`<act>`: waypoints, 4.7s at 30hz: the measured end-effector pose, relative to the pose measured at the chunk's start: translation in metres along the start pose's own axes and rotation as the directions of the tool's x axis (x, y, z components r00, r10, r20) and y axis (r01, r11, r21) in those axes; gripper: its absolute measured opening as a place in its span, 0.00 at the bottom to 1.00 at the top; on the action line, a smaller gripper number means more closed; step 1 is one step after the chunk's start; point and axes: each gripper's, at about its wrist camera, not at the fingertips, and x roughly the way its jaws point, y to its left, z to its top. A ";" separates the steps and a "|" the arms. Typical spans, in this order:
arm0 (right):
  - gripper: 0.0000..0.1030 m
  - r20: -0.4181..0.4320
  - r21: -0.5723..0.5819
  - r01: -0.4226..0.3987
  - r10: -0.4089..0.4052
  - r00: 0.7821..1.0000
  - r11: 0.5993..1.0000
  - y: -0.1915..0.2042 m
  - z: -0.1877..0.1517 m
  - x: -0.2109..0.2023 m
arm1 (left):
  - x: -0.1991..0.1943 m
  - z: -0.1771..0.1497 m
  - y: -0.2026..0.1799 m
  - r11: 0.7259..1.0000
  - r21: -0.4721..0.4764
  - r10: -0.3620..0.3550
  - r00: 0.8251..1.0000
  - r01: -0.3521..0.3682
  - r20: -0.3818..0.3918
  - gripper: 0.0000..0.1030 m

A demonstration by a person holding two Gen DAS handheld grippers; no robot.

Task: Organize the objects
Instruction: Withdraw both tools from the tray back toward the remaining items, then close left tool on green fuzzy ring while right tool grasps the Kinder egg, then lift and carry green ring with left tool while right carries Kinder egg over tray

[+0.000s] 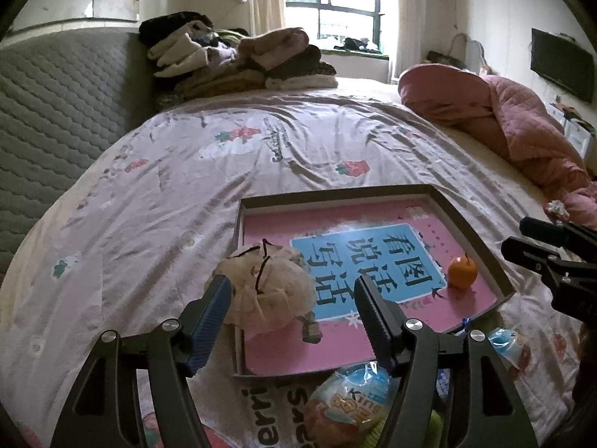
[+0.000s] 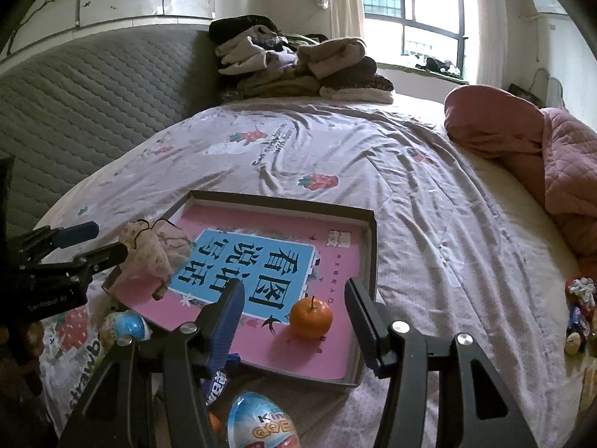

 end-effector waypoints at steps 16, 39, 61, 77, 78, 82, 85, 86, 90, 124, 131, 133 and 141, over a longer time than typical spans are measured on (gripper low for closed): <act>0.54 0.079 -0.002 -0.023 0.023 0.997 1.000 0.010 -0.004 -0.047 | -0.064 -0.003 0.005 0.999 -0.017 0.039 0.994 -0.037 0.104 0.70; 0.55 0.105 -0.041 0.009 -0.005 0.994 0.999 0.028 -0.052 -0.088 | -0.092 -0.073 -0.006 1.000 -0.023 0.005 0.999 -0.004 0.033 0.70; 0.55 -0.002 -0.039 0.011 -0.011 1.000 0.999 0.028 -0.087 -0.065 | -0.067 -0.098 -0.030 0.998 0.012 -0.057 0.995 0.058 -0.078 0.70; 0.55 -0.062 -0.017 0.005 -0.006 0.998 1.000 0.022 -0.096 -0.043 | -0.047 -0.107 -0.035 0.997 -0.002 -0.074 0.988 0.075 -0.134 0.70; 0.55 -0.062 -0.017 0.003 -0.004 0.998 1.000 0.022 -0.096 -0.043 | -0.046 -0.108 -0.035 0.997 -0.004 -0.076 0.988 0.076 -0.135 0.70; 0.55 -0.064 -0.016 -0.002 0.001 0.998 1.000 0.021 -0.098 -0.040 | -0.043 -0.109 -0.037 0.997 -0.001 -0.077 0.987 0.078 -0.141 0.70; 0.55 -0.067 -0.019 -0.002 0.001 0.998 1.000 0.021 -0.098 -0.038 | -0.041 -0.110 -0.037 0.997 -0.006 -0.078 0.987 0.078 -0.141 0.70; 0.55 -0.070 -0.020 -0.002 0.000 0.998 1.000 0.021 -0.099 -0.037 | -0.040 -0.110 -0.037 0.997 -0.008 -0.079 0.987 0.078 -0.141 0.70; 0.55 -0.076 -0.023 -0.001 0.000 0.997 1.000 0.021 -0.102 -0.033 | -0.036 -0.111 -0.035 0.997 -0.017 -0.072 0.987 0.070 -0.147 0.70; 0.49 -0.067 -0.052 -0.041 0.037 0.997 0.998 0.030 -0.110 -0.013 | -0.028 -0.117 -0.045 0.992 -0.021 -0.123 0.984 0.121 -0.130 0.15; 0.48 -0.055 -0.028 -0.031 0.029 0.998 0.999 0.020 -0.108 -0.021 | -0.037 -0.114 -0.047 0.990 -0.010 -0.142 0.984 0.142 -0.108 0.14; 0.48 -0.040 -0.023 -0.026 0.025 0.999 0.999 0.019 -0.107 -0.026 | -0.040 -0.113 -0.049 0.989 -0.006 -0.145 0.984 0.145 -0.101 0.14; 0.48 0.002 -0.035 -0.042 0.042 0.999 0.998 0.024 -0.102 -0.038 | -0.057 -0.109 -0.053 0.990 0.014 -0.140 0.989 0.140 -0.054 0.14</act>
